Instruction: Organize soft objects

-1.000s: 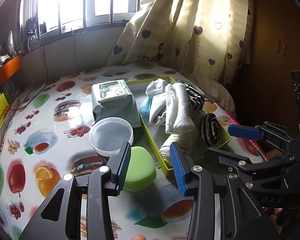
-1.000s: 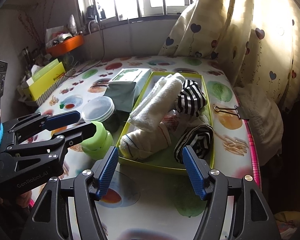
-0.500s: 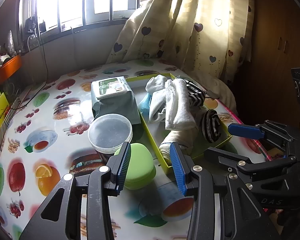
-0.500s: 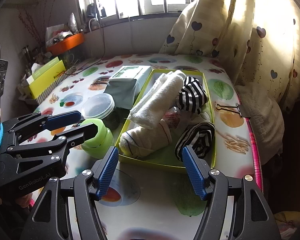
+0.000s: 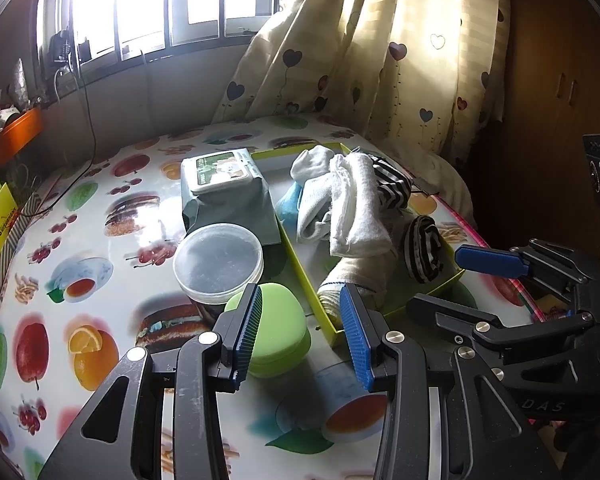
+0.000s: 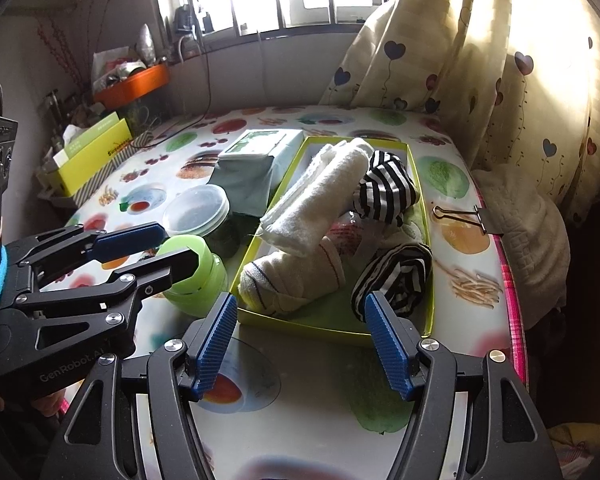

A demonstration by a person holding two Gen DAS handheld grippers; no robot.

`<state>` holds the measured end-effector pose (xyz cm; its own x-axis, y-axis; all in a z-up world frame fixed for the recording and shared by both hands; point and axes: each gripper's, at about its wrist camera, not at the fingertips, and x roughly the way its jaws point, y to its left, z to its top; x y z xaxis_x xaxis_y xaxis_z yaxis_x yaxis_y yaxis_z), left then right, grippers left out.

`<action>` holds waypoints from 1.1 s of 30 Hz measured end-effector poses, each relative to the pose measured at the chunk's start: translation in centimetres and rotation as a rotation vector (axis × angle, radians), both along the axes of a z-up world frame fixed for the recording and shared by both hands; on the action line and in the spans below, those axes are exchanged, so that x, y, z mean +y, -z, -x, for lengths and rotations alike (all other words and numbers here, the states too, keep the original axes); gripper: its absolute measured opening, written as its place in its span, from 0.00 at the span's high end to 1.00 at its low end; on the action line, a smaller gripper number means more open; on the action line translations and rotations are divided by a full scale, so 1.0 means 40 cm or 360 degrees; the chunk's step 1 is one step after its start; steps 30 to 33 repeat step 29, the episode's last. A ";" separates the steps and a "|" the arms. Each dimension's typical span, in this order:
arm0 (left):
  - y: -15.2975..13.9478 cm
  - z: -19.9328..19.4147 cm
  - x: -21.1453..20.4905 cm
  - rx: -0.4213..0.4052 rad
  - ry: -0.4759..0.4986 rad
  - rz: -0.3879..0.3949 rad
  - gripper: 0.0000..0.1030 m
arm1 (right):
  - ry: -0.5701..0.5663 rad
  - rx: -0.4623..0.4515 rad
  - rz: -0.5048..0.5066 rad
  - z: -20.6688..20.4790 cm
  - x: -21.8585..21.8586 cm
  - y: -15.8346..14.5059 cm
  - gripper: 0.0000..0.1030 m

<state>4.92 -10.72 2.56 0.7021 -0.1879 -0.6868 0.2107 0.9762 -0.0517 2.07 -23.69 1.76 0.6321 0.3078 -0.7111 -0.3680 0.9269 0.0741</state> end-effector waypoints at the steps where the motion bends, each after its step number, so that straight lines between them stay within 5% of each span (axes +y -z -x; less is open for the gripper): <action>1: 0.000 0.000 0.000 0.0001 0.0000 0.0000 0.59 | 0.0001 0.0001 0.0000 0.000 0.000 0.000 0.35; 33: 0.000 0.003 -0.006 0.0006 0.0014 0.0005 0.59 | 0.0002 0.0003 -0.0001 0.000 0.000 0.001 0.35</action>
